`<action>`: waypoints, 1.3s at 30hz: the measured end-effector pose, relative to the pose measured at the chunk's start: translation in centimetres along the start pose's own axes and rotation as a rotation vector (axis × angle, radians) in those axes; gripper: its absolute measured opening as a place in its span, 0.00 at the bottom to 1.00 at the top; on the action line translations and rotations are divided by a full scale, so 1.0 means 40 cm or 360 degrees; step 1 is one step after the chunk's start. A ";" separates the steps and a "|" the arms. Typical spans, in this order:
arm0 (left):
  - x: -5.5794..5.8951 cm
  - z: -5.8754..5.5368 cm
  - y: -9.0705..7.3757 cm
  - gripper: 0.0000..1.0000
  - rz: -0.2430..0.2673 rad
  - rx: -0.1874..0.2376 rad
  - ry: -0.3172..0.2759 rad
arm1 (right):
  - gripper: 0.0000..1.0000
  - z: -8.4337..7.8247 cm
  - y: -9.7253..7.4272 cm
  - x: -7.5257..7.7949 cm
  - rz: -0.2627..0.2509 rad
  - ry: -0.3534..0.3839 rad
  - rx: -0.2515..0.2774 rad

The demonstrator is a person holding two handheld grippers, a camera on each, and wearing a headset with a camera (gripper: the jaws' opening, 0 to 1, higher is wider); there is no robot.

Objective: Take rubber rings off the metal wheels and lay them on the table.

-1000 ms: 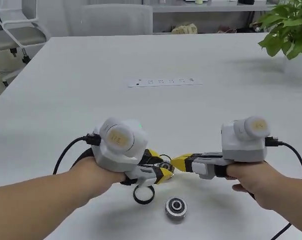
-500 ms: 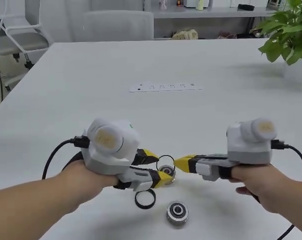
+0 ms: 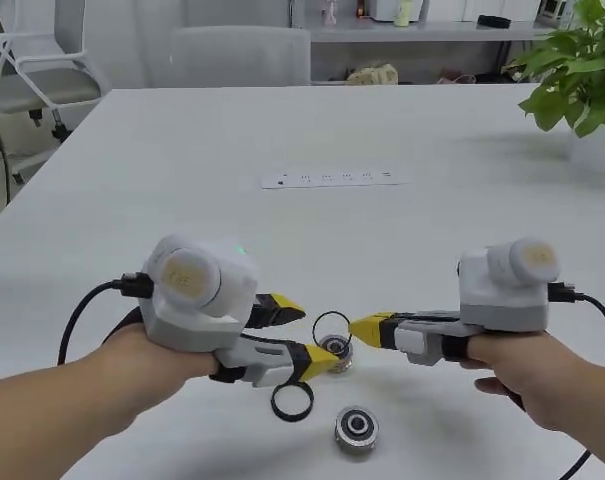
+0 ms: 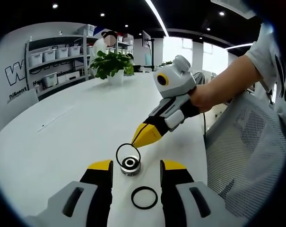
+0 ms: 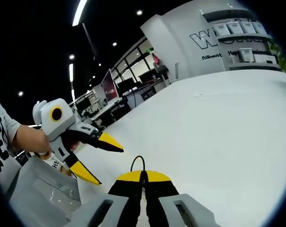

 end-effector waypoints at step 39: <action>0.016 0.013 -0.168 0.58 0.0097 0.0075 -0.0003 | 0.00 0.022 0.009 -0.068 0.0099 0.0004 0.0017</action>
Point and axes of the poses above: the centre of the closed fingertips' face, and the gripper's own axes: y roughly forward along the fingers, x roughly to its right, z roughly out of its top, the point moved 10 cm from there along -y, roughly backward along the fingers, and after that the axes turned 15 degrees about x, right-handed, at the moved point
